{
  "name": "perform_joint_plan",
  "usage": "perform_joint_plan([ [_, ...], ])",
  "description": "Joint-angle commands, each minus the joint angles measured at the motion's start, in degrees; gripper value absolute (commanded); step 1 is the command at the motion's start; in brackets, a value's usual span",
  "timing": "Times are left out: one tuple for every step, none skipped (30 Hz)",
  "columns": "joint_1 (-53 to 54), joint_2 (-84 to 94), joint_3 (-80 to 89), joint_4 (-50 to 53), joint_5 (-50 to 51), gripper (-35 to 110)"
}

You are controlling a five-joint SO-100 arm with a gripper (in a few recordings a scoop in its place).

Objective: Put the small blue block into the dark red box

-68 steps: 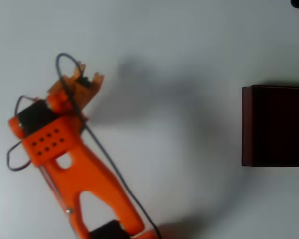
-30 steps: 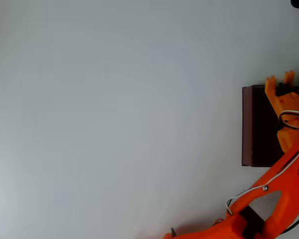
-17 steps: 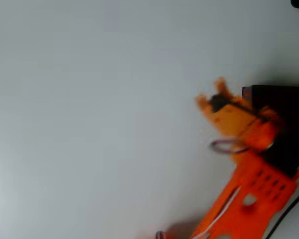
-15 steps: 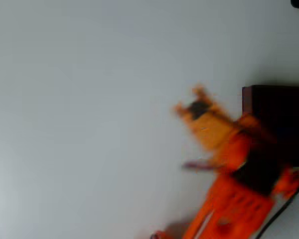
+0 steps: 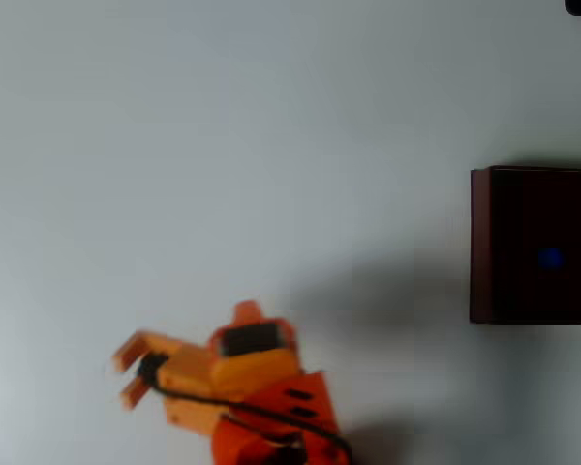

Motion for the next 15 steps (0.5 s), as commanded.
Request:
perform_joint_plan([
  [-6.94, 4.83, 8.35, -3.78, -1.67, 0],
  [-8.17, 6.68, 10.9, -4.48, -2.2, 0],
  [-9.05, 8.88, 13.27, -4.57, -2.46, 0],
  [-9.67, 11.6, 15.29, -3.78, -2.72, 0],
  [-10.37, 15.12, 17.4, -2.55, -3.25, 0],
  [-11.07, 19.42, 19.51, -0.88, -3.69, 0],
  [-11.51, 24.7, 21.88, 0.88, -4.31, 0],
  [-12.3, 31.2, 24.61, 2.55, -4.92, 0],
  [-12.39, 38.14, 27.16, 5.36, -4.83, 0],
  [-12.74, 38.85, 28.21, 5.45, -4.75, 0],
  [-13.45, 38.32, 28.92, 4.66, -4.83, 0],
  [-13.36, 38.32, 29.18, 4.57, -4.83, 0],
  [-13.54, 38.85, 29.18, 4.92, -5.19, 0],
  [-13.54, 38.85, 29.53, 5.01, -5.27, 0],
  [-13.54, 38.85, 30.32, 4.83, -5.27, 0],
])
